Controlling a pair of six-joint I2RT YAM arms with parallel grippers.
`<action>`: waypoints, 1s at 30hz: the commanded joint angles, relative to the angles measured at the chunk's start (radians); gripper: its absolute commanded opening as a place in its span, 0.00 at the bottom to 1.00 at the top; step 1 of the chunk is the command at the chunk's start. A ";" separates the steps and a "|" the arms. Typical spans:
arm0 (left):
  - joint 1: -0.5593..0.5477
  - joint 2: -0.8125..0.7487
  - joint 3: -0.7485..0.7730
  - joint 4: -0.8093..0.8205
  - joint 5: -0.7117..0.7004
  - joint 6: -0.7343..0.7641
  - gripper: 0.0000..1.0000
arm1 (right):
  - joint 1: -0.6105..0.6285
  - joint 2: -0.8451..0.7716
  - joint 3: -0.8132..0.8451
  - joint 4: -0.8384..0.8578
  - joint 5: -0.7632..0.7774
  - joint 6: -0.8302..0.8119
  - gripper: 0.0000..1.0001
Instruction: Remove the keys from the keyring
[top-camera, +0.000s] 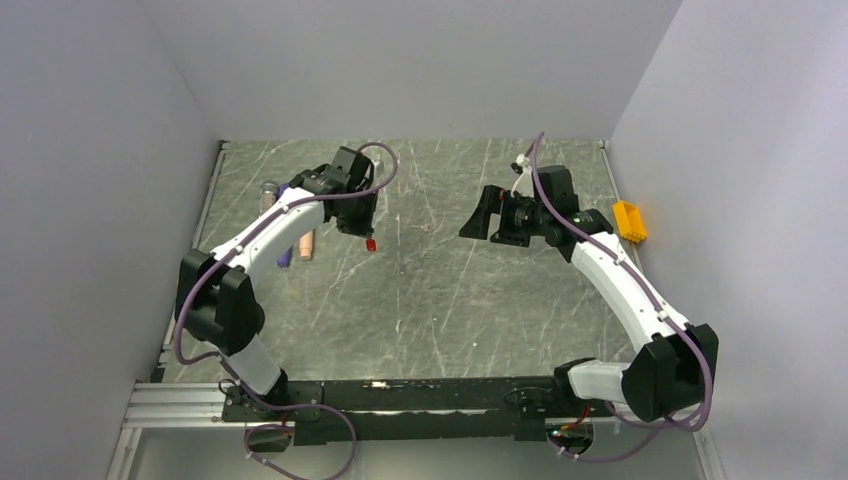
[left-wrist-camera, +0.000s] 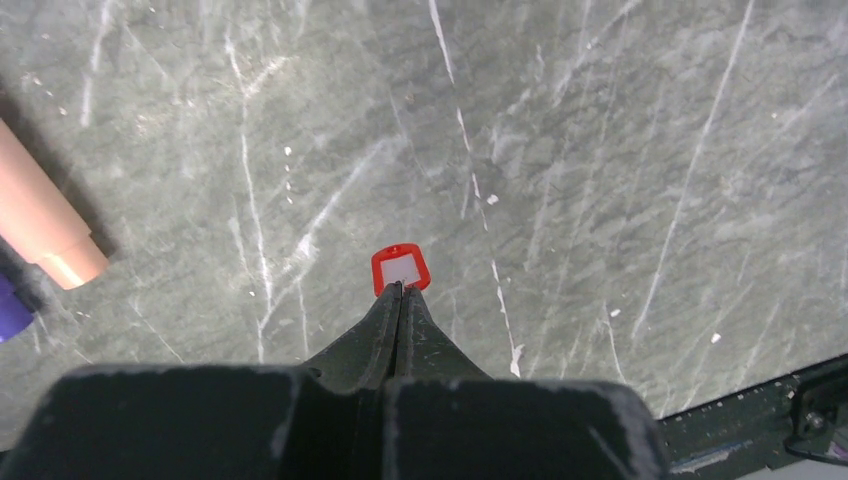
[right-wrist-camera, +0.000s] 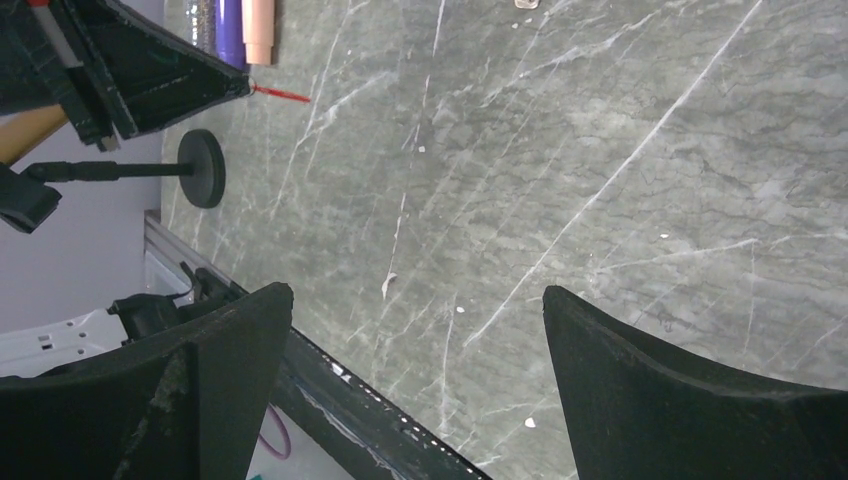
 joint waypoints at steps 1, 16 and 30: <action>0.025 0.030 0.028 0.050 -0.041 0.039 0.00 | -0.005 -0.043 -0.019 -0.007 0.012 0.016 1.00; 0.083 0.015 0.054 0.101 -0.026 0.072 0.99 | -0.005 -0.014 0.014 -0.043 -0.016 -0.002 1.00; 0.084 -0.119 -0.014 0.104 0.002 0.073 1.00 | -0.005 -0.023 0.015 0.001 -0.061 0.000 1.00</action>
